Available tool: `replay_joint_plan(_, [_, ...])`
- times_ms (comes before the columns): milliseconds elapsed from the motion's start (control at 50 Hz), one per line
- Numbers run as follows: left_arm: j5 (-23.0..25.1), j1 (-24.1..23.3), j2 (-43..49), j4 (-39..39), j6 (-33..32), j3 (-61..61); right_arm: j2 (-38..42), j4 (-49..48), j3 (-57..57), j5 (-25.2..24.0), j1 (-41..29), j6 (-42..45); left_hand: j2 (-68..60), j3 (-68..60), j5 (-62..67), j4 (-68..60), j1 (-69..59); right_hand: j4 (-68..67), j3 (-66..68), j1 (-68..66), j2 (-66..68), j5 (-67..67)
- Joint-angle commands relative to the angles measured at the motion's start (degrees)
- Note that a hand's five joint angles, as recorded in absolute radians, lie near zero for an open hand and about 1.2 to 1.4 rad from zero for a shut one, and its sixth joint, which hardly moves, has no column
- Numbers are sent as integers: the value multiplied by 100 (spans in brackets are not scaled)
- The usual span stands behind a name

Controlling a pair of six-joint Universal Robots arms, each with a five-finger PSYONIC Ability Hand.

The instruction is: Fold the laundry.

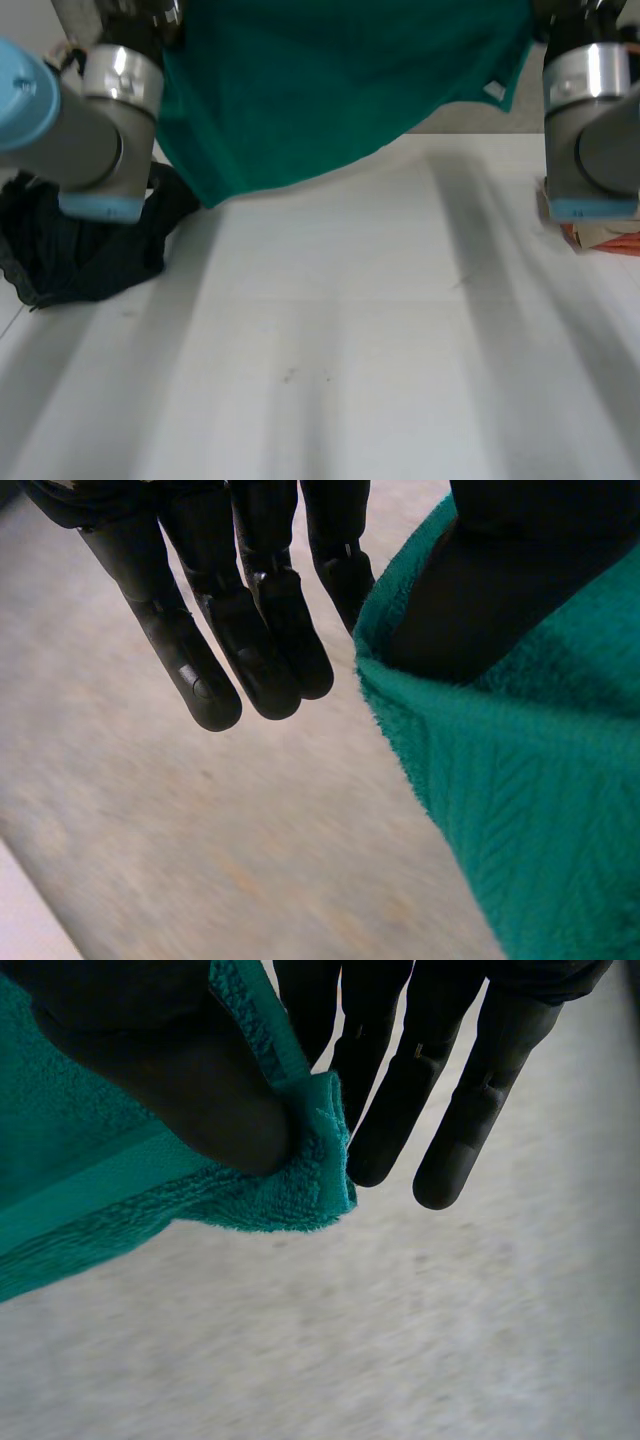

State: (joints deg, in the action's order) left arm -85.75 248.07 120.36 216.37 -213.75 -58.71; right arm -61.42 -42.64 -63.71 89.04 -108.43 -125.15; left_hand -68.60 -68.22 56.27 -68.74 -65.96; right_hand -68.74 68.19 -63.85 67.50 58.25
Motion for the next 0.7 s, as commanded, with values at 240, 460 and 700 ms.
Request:
replay_joint_plan(240, [207, -93, -690, -121, 8, -4498, -221, 2462, -2927, -132, 463, -1160, -1140, -1178, 1373, -1126, -1404, -1126, 1181, -1615, 1250, 1175])
replay_joint_plan(460, [584, 363, -40, -498, 35, -4571, -327, 2716, -3359, -563, 937, -1784, 1717, 1679, -1484, 1730, 1452, -1126, 1181, -1615, 1250, 1175])
replay_joint_plan(700, [1007, 917, 13, -605, 79, -4518, -353, 2770, -3315, -572, 1219, -1996, 3282, 3244, -3050, 3296, 3018, -1126, 1181, -1615, 1250, 1175])
